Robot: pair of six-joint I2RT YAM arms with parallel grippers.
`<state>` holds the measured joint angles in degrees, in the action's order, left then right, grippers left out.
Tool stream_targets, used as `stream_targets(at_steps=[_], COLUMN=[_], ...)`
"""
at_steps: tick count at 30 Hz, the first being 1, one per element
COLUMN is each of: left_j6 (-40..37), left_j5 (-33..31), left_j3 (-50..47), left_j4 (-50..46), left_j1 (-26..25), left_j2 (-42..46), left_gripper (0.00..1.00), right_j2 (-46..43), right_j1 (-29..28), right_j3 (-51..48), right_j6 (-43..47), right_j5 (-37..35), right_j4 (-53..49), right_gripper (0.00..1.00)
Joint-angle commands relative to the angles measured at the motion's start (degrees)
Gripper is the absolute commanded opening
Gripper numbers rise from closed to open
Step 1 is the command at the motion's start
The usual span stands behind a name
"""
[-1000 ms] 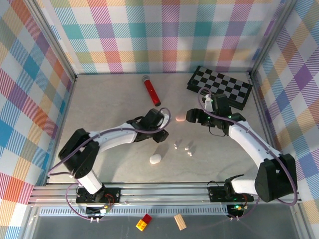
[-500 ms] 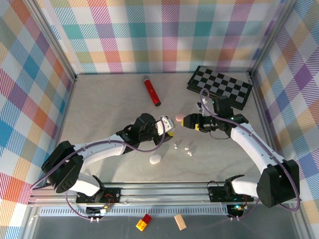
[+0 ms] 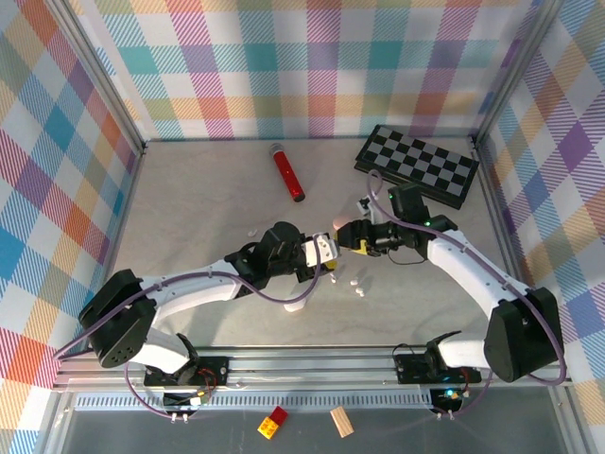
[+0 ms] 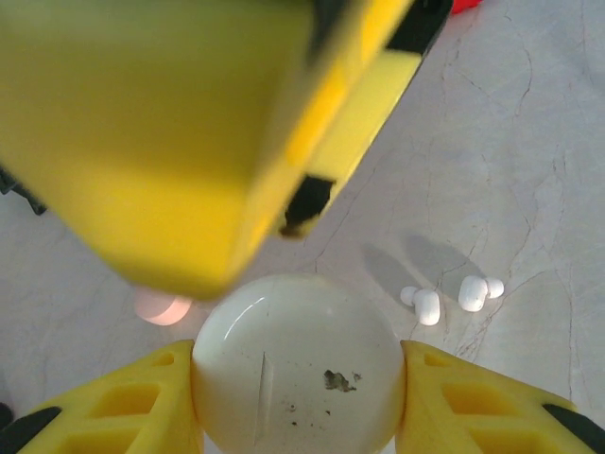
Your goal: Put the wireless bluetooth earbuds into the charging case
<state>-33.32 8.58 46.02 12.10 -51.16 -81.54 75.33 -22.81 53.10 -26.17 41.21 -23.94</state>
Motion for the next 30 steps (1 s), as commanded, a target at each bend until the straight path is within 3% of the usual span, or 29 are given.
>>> stream_targets(at_steps=[1,9,13,18,24,30], left_j6=[-1.7,-1.8,-1.7,-1.0,7.1,25.4], left_j5=[-0.9,-1.4,-1.6,-2.2,-2.1,7.6], left_j3=[1.3,0.9,0.9,0.5,-2.7,-8.9], left_j4=[0.1,0.4,0.5,1.0,6.7,23.3], left_j1=[-0.6,-0.7,-0.7,-0.7,0.1,6.5], left_j2=[2.4,2.9,3.0,3.4,5.3,7.2], left_gripper=[0.43,0.43,0.43,0.46,0.79,0.87], right_j2=[1.4,3.9,4.0,2.8,-1.2,-7.5], right_j1=[-1.2,-2.0,-2.0,-2.0,-1.6,1.7], right_j3=[0.1,0.3,0.5,0.4,-0.2,-2.9], right_j6=[-1.1,-1.7,-1.4,0.0,3.2,4.2], right_j5=[0.9,1.5,0.7,-1.5,-7.8,-11.9], right_j4=[2.2,2.7,2.4,3.3,5.2,9.8], right_gripper=[0.61,0.46,0.30,0.21,0.18,0.17])
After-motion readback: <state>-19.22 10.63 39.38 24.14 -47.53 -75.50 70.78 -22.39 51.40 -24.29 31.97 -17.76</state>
